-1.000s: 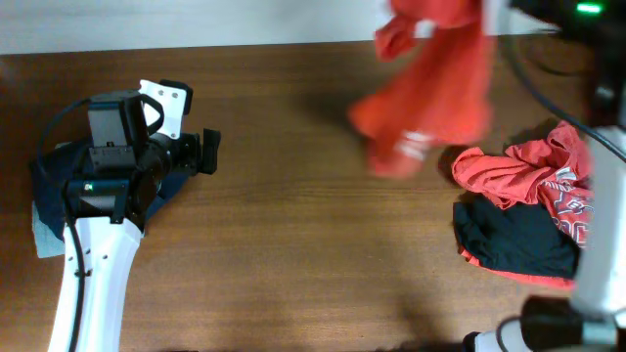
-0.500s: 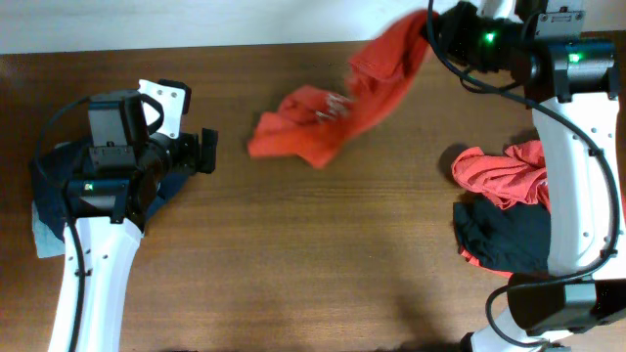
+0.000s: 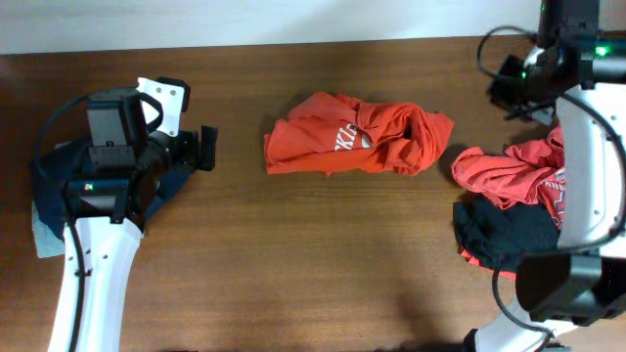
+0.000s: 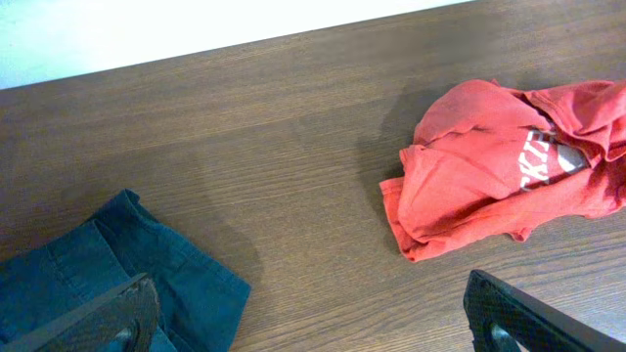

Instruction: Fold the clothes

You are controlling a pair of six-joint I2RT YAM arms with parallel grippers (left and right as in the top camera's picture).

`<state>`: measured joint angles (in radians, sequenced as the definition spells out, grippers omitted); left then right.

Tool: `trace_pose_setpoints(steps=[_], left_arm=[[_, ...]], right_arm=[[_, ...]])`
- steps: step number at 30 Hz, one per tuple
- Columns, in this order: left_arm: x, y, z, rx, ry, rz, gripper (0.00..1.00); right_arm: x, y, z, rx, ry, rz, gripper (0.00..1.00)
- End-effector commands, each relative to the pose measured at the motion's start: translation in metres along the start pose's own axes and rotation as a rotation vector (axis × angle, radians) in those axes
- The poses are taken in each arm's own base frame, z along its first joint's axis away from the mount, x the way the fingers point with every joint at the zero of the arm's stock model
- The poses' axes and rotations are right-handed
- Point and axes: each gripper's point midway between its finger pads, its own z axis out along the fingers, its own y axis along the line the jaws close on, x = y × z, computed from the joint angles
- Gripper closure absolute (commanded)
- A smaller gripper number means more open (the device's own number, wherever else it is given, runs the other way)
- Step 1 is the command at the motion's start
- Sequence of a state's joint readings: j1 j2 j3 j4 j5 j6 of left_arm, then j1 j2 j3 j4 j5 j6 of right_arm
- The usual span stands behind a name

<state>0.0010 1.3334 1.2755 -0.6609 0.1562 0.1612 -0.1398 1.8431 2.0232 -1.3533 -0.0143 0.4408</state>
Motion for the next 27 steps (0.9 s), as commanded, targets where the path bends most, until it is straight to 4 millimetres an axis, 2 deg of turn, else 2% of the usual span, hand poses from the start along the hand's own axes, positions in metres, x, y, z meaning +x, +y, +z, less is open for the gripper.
trace_pose_setpoints(steps=[1, 5, 7, 11, 16, 19, 22, 25, 27], left_arm=[[-0.007, 0.001, -0.003, -0.005, -0.018, 0.017, 0.01], [-0.005, 0.000, -0.003, -0.004, -0.008, 0.015, 0.01], [-0.004, 0.000, -0.003, -0.003, -0.003, 0.014, 0.01], [-0.002, 0.000, -0.003, -0.002, 0.005, 0.013, 0.01], [-0.002, 0.000, -0.003, -0.001, 0.005, 0.013, 0.01], [-0.002, 0.000, -0.003, -0.002, 0.005, 0.013, 0.01], [-0.002, 0.000, -0.003, -0.002, 0.004, 0.013, 0.01], [-0.002, 0.000, -0.003, -0.002, 0.004, 0.013, 0.01], [-0.002, 0.000, -0.003, -0.002, 0.004, 0.013, 0.01]], right_arm=[[0.035, -0.029, 0.062, 0.130, 0.183, 0.070, 0.96], [0.072, -0.064, 0.110, 0.218, 0.299, 0.198, 0.96], [0.095, -0.088, 0.131, 0.262, 0.351, 0.281, 0.96], [0.119, -0.128, 0.157, 0.302, 0.386, 0.397, 0.96], [0.136, -0.181, 0.184, 0.318, 0.359, 0.535, 0.96], [0.133, -0.210, 0.187, 0.323, 0.323, 0.625, 0.96], [0.117, -0.238, 0.180, 0.313, 0.276, 0.702, 0.96], [0.090, -0.251, 0.168, 0.230, 0.231, 0.703, 0.96], [0.072, -0.246, 0.160, 0.151, 0.214, 0.663, 0.96]])
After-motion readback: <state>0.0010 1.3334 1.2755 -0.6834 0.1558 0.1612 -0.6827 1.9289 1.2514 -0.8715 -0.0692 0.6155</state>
